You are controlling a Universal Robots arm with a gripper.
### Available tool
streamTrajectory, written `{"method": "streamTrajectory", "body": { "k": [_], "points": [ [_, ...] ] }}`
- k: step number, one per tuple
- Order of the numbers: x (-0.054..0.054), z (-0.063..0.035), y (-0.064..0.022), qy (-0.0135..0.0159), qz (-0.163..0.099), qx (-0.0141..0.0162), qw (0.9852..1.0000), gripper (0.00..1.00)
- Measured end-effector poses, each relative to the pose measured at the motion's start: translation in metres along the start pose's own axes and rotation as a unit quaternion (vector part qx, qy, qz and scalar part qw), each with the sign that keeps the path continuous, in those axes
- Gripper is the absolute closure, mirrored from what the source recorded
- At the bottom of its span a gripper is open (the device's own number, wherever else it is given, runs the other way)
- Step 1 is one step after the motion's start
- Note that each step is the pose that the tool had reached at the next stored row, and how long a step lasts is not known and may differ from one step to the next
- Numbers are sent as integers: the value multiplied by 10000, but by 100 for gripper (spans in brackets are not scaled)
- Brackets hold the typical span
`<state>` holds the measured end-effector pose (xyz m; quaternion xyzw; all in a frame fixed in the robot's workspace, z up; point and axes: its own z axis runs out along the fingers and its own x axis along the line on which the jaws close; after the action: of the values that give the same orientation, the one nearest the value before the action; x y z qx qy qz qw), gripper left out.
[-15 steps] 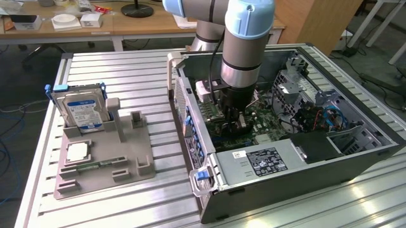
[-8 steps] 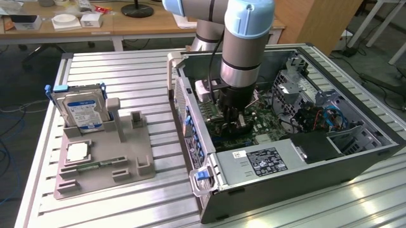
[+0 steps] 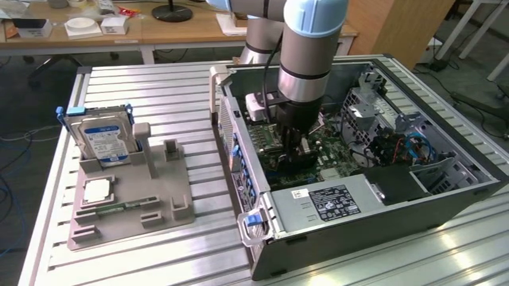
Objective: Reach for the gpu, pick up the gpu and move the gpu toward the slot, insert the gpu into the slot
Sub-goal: 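Insert the gpu into the slot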
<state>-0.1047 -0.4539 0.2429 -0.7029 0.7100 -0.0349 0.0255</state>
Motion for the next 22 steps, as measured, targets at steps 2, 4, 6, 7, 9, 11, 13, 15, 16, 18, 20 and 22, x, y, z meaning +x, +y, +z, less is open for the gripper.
{"method": "streamTrajectory", "body": {
  "k": [2, 4, 6, 7, 9, 11, 13, 15, 16, 18, 20, 22],
  "points": [
    [0, -49, -4, 0, 0, 1, 10000, 66],
    [1, -101, -8, 0, 0, 0, 10000, 66],
    [2, -143, -12, 0, 0, 1, 10000, 66],
    [2, -163, -14, 0, 0, 1, 10000, 66],
    [3, -215, -18, 0, 0, 1, 10000, 66],
    [3, -263, -22, 0, 0, 0, 10000, 66],
    [3, -281, -24, -1, 1, 1, 10000, 66],
    [3, -281, -24, -1, 1, 1, 10000, 68],
    [3, -281, -24, -1, 0, 1, 10000, 68],
    [4, -281, -24, -1, 0, 1, 10000, 74],
    [3, -281, -24, 0, 0, 1, 10000, 86],
    [4, -281, -24, 0, 0, 1, 10000, 90]
  ]
}}
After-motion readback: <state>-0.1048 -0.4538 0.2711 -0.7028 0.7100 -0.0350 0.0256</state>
